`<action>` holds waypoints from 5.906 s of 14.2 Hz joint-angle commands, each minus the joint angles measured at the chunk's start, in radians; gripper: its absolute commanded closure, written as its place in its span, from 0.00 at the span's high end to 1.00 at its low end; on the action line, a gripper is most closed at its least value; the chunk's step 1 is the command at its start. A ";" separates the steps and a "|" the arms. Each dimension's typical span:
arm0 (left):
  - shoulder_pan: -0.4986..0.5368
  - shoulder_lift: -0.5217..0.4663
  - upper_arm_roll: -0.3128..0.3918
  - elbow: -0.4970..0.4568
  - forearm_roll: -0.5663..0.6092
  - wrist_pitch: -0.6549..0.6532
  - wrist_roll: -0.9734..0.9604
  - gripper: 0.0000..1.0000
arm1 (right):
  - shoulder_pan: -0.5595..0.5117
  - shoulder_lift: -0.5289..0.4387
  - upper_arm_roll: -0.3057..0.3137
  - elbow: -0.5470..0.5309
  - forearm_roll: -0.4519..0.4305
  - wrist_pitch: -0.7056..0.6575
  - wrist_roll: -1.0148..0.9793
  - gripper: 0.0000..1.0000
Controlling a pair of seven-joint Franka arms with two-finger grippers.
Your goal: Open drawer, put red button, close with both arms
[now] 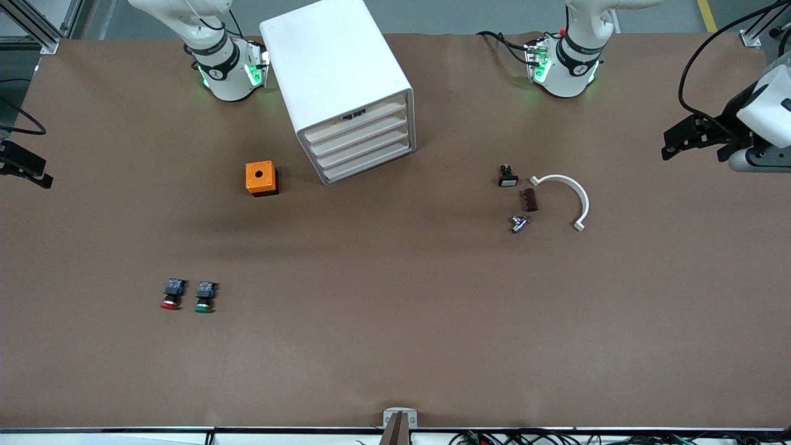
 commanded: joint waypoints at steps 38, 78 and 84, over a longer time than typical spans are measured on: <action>-0.240 0.753 -0.269 0.122 -0.802 -0.012 -1.825 1.00 | 0.027 0.493 0.013 -0.242 0.108 0.669 0.098 1.00; -0.332 0.963 -0.384 0.079 -0.924 0.051 -2.181 0.12 | 0.074 0.348 0.015 -0.145 0.170 0.287 0.202 0.00; -0.251 0.963 -0.359 0.102 -0.928 0.101 -2.171 0.15 | 0.171 0.211 0.015 -0.145 0.167 0.167 0.406 0.00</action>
